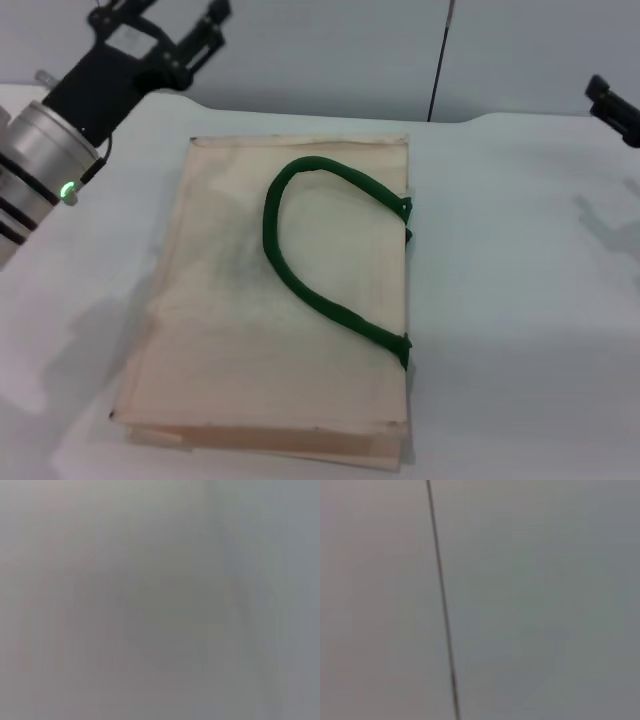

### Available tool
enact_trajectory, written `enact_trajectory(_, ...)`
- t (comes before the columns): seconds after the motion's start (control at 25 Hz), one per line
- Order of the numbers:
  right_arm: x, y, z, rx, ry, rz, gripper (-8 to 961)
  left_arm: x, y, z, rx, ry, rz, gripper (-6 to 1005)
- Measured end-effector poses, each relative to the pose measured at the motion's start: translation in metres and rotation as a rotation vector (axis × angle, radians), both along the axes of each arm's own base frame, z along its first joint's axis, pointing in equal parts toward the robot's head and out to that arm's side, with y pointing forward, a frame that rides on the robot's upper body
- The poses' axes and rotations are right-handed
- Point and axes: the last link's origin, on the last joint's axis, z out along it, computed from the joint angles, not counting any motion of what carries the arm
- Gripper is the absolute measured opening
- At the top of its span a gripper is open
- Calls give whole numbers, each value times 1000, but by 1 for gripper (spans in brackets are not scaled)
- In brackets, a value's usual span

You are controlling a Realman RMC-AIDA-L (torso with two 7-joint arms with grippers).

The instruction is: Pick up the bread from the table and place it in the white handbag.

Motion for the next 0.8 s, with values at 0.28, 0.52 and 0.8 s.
enact_trajectory(0.28, 6, -10, -1, 182, 37, -46, 890, -16, -2, 4, 144, -221, 177, 695)
enact_trajectory(0.52, 12, -19, 1, 271, 66, -77, 890, -20, -2, -3, 119, -238, 217, 694)
enact_trajectory(0.8, 12, -20, 1, 272, 66, -75, 890, -12, 2, -6, 92, -228, 195, 695)
